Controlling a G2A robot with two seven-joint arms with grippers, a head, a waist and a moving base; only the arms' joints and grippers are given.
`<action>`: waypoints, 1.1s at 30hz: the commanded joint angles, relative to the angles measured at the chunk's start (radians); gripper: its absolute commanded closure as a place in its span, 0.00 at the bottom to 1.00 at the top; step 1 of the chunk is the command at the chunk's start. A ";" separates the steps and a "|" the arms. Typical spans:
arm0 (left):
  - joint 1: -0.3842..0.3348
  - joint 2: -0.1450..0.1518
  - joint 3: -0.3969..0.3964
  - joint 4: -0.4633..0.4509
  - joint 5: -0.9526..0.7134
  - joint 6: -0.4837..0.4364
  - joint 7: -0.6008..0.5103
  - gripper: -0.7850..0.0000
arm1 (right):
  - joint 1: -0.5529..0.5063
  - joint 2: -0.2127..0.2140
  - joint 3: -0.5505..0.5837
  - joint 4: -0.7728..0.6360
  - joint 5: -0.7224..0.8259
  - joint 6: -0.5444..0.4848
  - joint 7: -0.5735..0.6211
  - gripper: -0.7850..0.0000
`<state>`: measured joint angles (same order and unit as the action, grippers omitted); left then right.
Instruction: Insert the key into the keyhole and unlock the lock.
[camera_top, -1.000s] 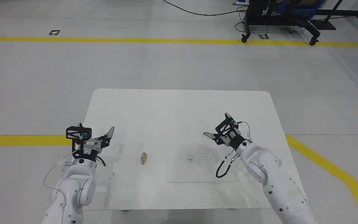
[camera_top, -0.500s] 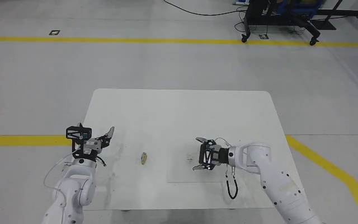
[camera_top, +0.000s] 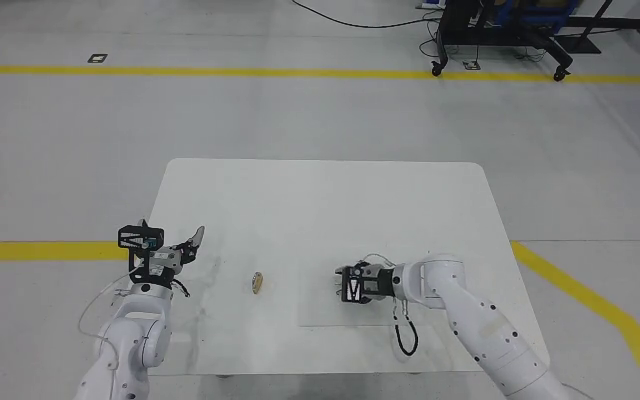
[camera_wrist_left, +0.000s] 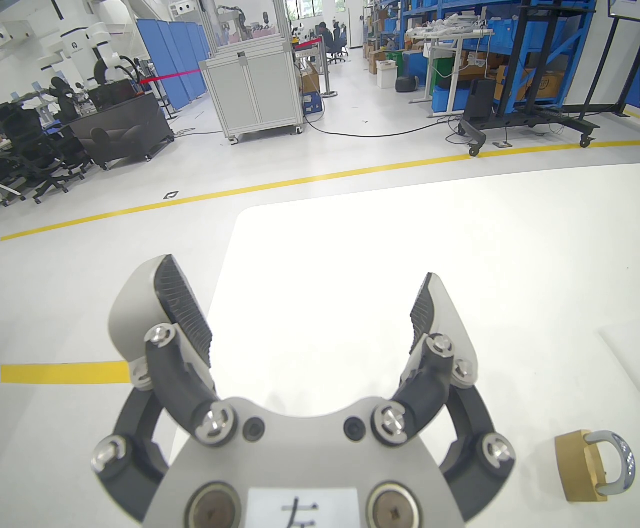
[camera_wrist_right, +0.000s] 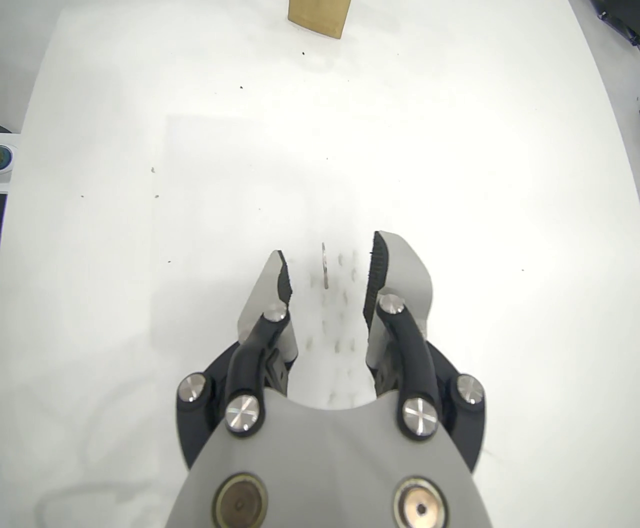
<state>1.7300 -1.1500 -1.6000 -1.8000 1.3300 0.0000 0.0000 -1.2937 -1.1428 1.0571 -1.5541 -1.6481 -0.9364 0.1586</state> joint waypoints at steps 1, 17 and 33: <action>0.000 0.000 0.000 0.000 0.000 0.000 0.000 0.00 | 0.006 0.000 -0.006 0.005 0.005 -0.003 -0.004 0.88; 0.000 0.000 0.000 0.000 0.000 0.000 0.000 0.00 | -0.014 0.022 0.032 -0.024 0.026 -0.010 -0.137 1.00; 0.008 0.000 0.007 -0.027 0.023 -0.014 0.015 0.00 | -0.045 0.033 0.080 0.004 0.065 0.030 -0.207 1.00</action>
<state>1.7326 -1.1500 -1.5993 -1.8086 1.3376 -0.0017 0.0054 -1.3341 -1.1093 1.1337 -1.5581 -1.5880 -0.9329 -0.0453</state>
